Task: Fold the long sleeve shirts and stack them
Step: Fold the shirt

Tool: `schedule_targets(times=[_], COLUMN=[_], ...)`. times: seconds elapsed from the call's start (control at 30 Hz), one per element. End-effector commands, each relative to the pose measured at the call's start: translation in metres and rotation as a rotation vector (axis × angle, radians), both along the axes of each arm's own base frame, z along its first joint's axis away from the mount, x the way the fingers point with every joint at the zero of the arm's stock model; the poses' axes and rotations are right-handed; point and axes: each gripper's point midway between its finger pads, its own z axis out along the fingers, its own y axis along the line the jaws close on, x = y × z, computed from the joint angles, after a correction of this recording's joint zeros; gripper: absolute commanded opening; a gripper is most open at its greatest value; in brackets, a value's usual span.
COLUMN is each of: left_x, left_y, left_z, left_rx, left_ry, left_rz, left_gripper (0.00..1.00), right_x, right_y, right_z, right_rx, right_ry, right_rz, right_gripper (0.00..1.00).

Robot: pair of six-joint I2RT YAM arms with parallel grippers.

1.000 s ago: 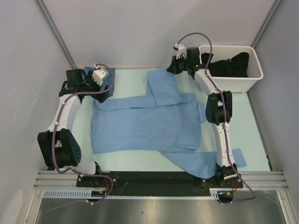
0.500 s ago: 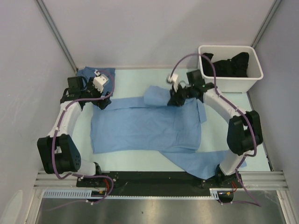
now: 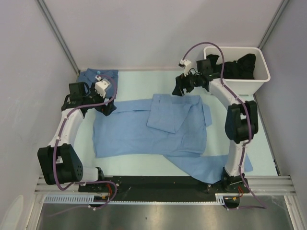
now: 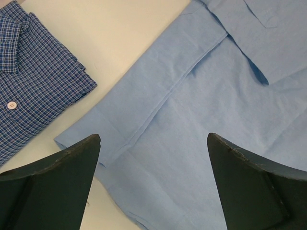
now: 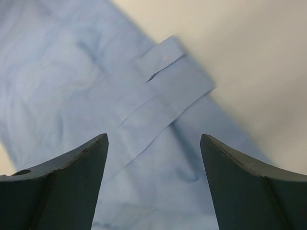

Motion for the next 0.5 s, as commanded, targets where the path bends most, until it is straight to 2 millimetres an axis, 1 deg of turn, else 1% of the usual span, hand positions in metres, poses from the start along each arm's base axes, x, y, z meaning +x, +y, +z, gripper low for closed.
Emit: schedule_targets(times=[0.0,0.03,0.07,0.1,0.13,0.17,0.2,0.23,0.27,0.3,0.37,0.47], left_x=[0.006,0.008,0.011,0.017,0.017,0.017,0.022,0.02,0.02,0.02,0.02,0.022], left_y=[0.003,0.007,0.012,0.022,0.024,0.027,0.032,0.032,0.032,0.031,0.031,0.036], left_z=[0.036,0.039,0.045,0.055,0.066,0.074,0.084,0.093,0.097,0.104,0.107,0.116], left_rx=[-0.038,-0.034,-0.046,-0.036,-0.045,-0.074,-0.078,-0.087,-0.098,-0.104,-0.12,-0.136], left_ry=[-0.069,-0.071,-0.07,-0.101,-0.129,-0.138,-0.177,-0.2,-0.207,-0.219,-0.211,-0.219], left_rz=[0.073,0.103,0.147,0.198,0.215,0.243,0.271,0.28,0.287,0.288,0.298,0.347], left_gripper=[1.0,0.99,0.99,1.0,0.99,0.99,0.99,1.0,1.0,0.99,0.99,0.99], right_x=[0.052,0.058,0.066,0.068,0.07,0.071,0.07,0.071,0.069,0.068,0.065,0.062], right_y=[0.011,0.015,0.019,0.022,0.024,0.027,0.029,0.032,0.036,0.037,0.041,0.045], right_z=[-0.011,-0.032,-0.027,-0.032,-0.038,-0.049,-0.054,-0.056,-0.064,-0.068,-0.08,-0.089], right_rx=[0.097,0.095,0.119,0.12,0.119,0.11,0.11,0.113,0.105,0.104,0.097,0.097], right_ry=[0.086,0.13,0.133,0.146,0.151,0.162,0.168,0.158,0.168,0.177,0.203,0.226], right_rz=[-0.168,-0.173,-0.181,-0.183,-0.18,-0.18,-0.178,-0.174,-0.17,-0.17,-0.169,-0.162], right_gripper=[0.81,0.78,0.77,0.76,0.73,0.72,0.71,0.7,0.7,0.69,0.67,0.63])
